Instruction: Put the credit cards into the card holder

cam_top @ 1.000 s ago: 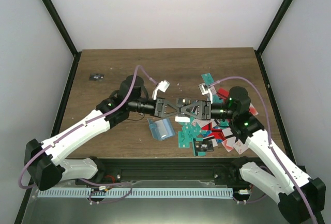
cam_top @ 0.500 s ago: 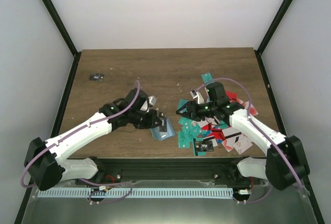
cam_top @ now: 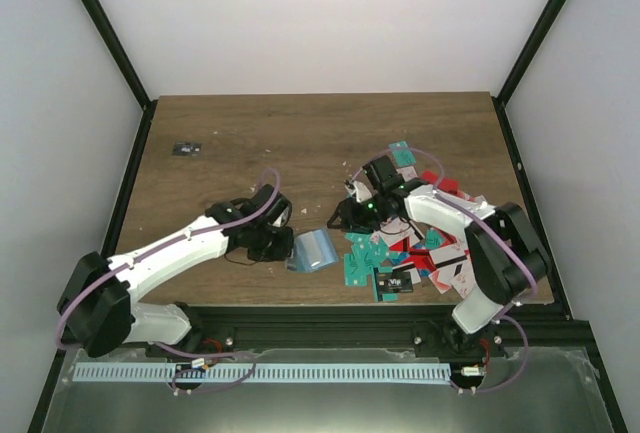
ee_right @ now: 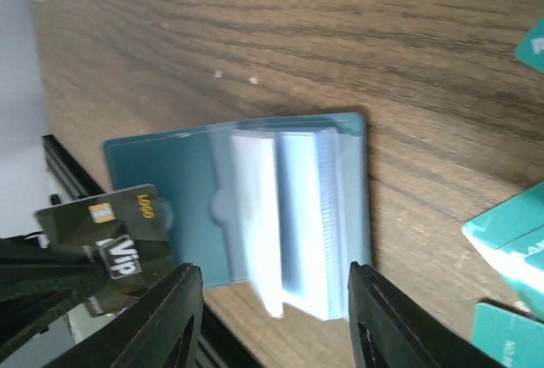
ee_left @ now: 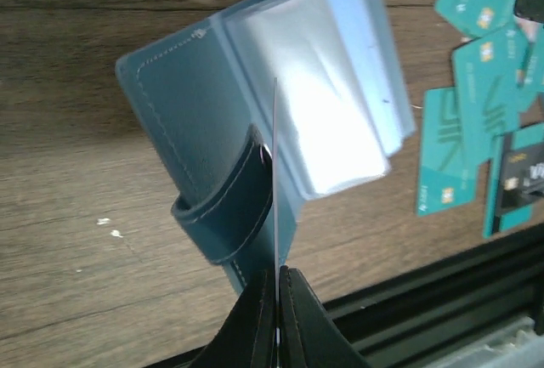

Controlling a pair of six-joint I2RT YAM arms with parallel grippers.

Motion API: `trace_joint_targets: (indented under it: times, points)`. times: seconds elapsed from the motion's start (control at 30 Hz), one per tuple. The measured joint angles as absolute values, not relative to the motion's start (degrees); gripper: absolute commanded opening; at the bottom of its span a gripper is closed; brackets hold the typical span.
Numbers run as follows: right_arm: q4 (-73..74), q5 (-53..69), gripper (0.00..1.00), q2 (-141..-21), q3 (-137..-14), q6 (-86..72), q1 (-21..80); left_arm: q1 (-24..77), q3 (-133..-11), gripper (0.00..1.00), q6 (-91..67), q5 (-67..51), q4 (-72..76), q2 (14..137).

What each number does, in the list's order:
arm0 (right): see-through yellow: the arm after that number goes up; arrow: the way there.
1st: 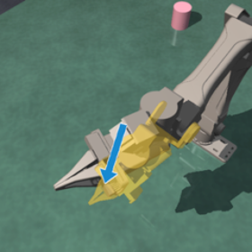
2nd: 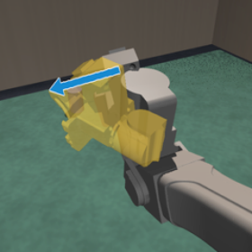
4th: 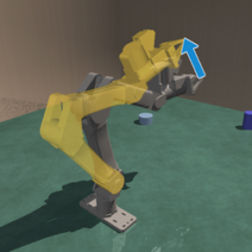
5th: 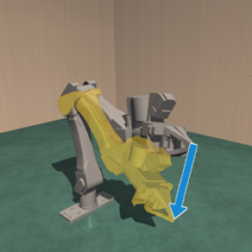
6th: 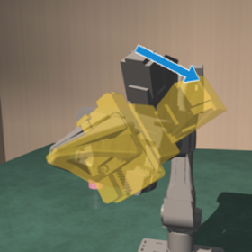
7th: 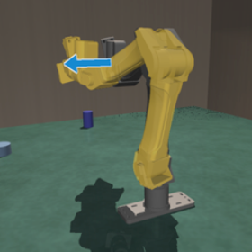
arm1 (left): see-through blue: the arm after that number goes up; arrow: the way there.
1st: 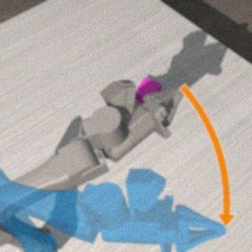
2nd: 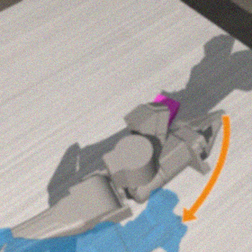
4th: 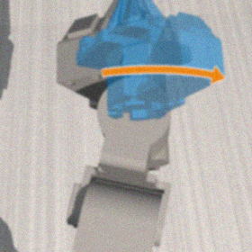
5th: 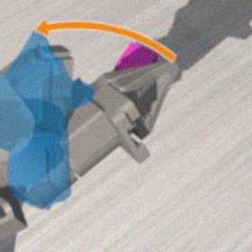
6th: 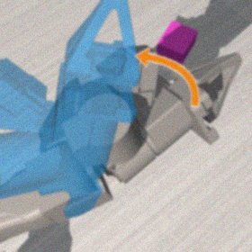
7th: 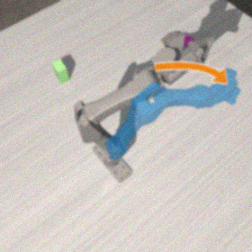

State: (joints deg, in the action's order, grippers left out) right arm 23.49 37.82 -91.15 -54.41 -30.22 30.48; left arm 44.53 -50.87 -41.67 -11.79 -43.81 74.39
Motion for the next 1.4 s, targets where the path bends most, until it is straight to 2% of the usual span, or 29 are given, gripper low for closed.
trace_joint_targets:
  times: [0.43,0.8,1.13,1.4]
  points:
    - [24.6,36.77,0.49,-99.81,-54.74,-27.83,34.72,43.9,-50.98,0.04,-38.52,-4.21,-47.07,80.68]
    - [18.96,45.19,0.51,-99.79,-52.4,-28.67,34.81,43.86,-52.84,0.04,-37.17,-3.29,-47.13,81.65]
    - [15.14,48.12,0.42,-99.92,-51.18,-30.28,35.05,43.86,-53.56,0.04,-36.86,-4.03,-46.35,81.62]
    - [11.29,49.32,0.43,-101.67,-48.99,-32.23,35.97,43.86,-52.64,0.04,-36.84,-5.15,-44.73,81.6]
